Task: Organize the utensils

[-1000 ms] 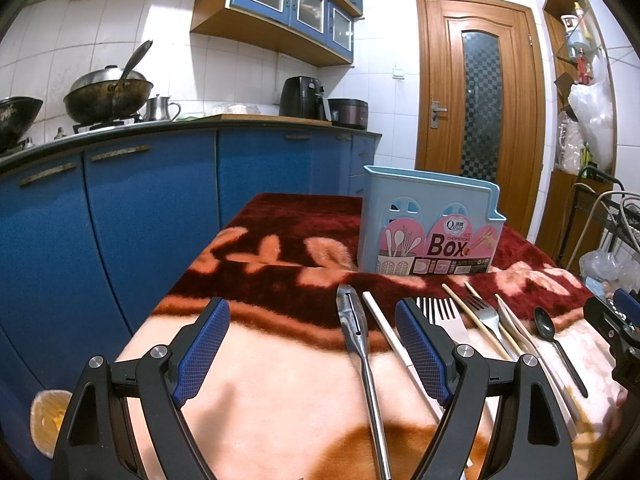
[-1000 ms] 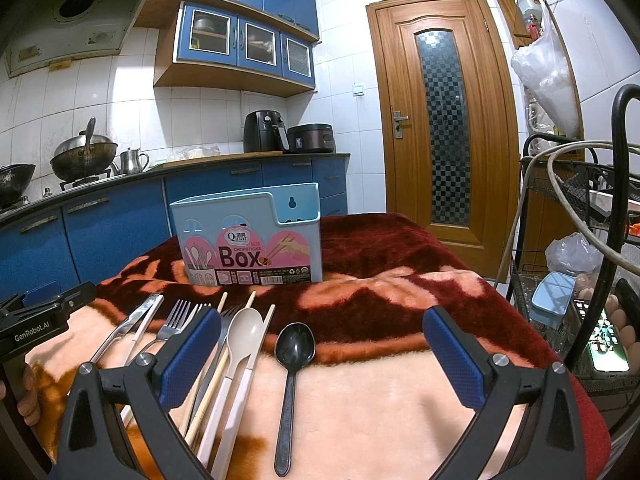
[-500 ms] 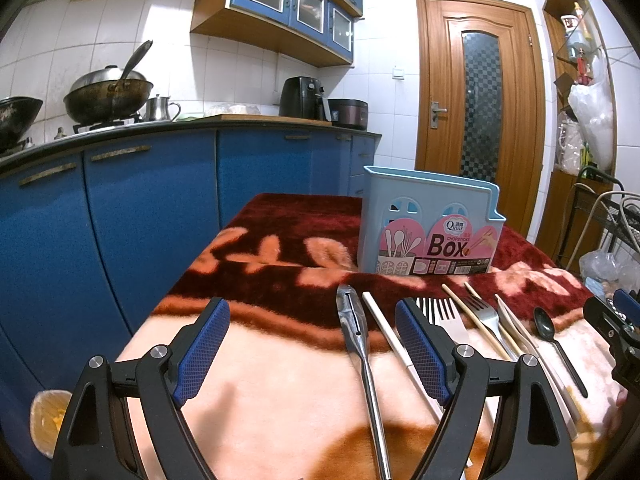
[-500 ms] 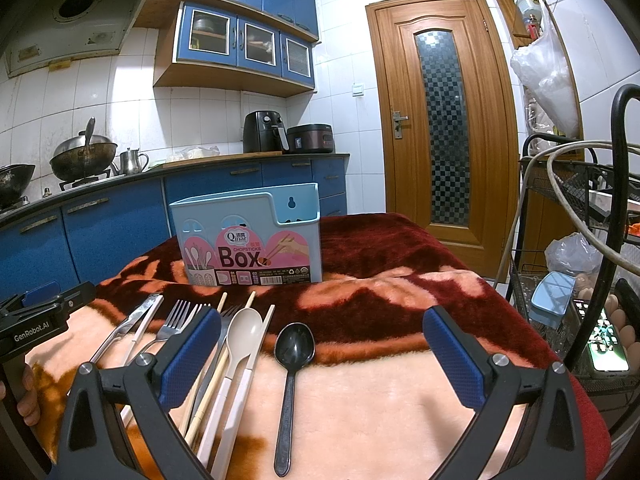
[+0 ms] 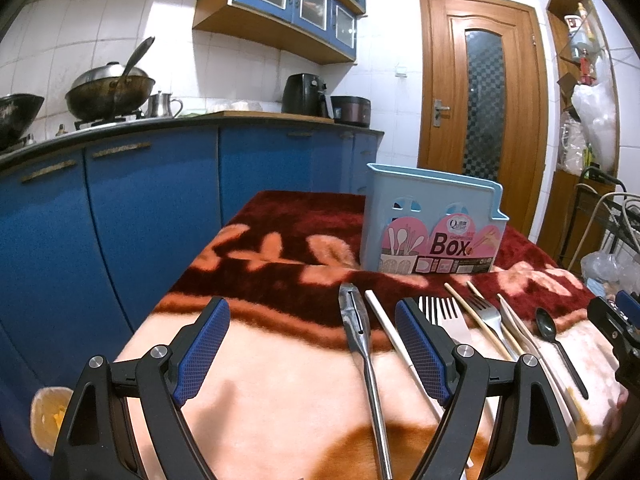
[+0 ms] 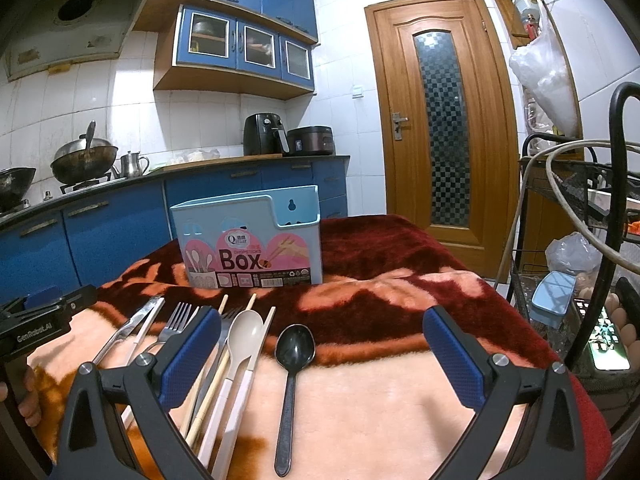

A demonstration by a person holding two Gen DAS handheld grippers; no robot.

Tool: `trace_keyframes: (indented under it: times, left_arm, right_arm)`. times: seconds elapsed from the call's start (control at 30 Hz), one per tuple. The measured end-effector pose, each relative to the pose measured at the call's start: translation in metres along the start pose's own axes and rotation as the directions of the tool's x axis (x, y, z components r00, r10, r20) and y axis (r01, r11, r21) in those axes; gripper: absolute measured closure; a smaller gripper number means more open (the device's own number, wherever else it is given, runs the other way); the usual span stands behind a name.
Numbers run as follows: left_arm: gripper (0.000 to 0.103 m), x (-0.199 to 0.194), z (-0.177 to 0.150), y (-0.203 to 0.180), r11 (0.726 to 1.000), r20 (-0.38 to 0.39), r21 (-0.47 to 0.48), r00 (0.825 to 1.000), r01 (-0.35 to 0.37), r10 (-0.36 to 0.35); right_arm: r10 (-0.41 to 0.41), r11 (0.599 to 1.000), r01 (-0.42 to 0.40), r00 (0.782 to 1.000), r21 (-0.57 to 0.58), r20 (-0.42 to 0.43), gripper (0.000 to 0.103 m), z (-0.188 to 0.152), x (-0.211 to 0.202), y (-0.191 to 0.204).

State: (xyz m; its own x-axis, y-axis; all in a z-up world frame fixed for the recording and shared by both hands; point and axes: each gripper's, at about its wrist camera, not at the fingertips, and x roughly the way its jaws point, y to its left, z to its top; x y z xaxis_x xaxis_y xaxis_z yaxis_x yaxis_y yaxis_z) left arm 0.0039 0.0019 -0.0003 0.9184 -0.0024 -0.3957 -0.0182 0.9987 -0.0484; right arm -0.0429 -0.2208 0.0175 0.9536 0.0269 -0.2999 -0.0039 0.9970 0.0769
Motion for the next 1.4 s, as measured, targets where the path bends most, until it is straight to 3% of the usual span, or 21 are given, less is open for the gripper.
trace_keyframes:
  times: [0.23,0.37,0.57,0.77,0.87,1.0,1.13,1.23,1.3,1.4]
  left_arm:
    - [0.018,-0.004,0.005,0.005,1.0,0.007,-0.024,1.0,0.008,-0.008]
    - [0.017,-0.005,0.015,0.005,1.0,-0.002,0.016,1.0,-0.007,0.008]
    - [0.017,0.01,0.031,0.007,0.997,-0.11,0.07,0.993,-0.022,0.03]
    - [0.017,0.028,0.039,0.009,0.993,-0.233,0.114,0.971,-0.019,0.045]
    - [0.017,0.034,0.042,0.006,0.99,-0.288,0.139,0.957,-0.002,0.042]
    - [0.017,0.043,0.042,0.001,0.988,-0.371,0.146,0.928,0.049,0.008]
    - [0.017,0.055,0.04,-0.007,0.986,-0.46,0.141,0.888,0.088,-0.014]
    - [0.019,0.065,0.039,-0.008,0.988,-0.512,0.118,0.859,0.103,-0.028]
    - [0.024,0.071,0.038,-0.008,0.989,-0.557,0.088,0.829,0.12,-0.051]
    - [0.039,0.078,0.035,-0.007,0.987,-0.618,0.044,0.781,0.152,-0.093]
  right_arm:
    - [0.014,1.0,-0.014,1.0,0.005,-0.016,0.0,0.006,0.001,-0.003]
    - [0.012,1.0,-0.012,0.998,-0.001,-0.057,0.0,0.015,0.005,-0.005]
    - [0.005,0.999,-0.014,0.985,-0.047,-0.17,0.0,0.035,0.013,-0.01]
    - [-0.016,0.991,-0.022,0.957,-0.13,-0.289,0.001,0.043,0.024,-0.008]
    - [0.002,0.989,-0.055,0.931,-0.135,-0.364,0.008,0.043,0.032,-0.008]
    - [0.017,0.985,-0.096,0.884,-0.145,-0.467,0.022,0.041,0.045,-0.005]
    - [0.016,0.976,-0.134,0.83,-0.173,-0.557,0.026,0.039,0.056,0.0]
    - [0.006,0.969,-0.151,0.802,-0.194,-0.597,0.032,0.038,0.063,0.004]
    - [0.009,0.968,-0.166,0.776,-0.19,-0.63,0.038,0.037,0.068,0.005]
    - [0.028,0.97,-0.185,0.729,-0.157,-0.683,0.045,0.035,0.076,0.004]
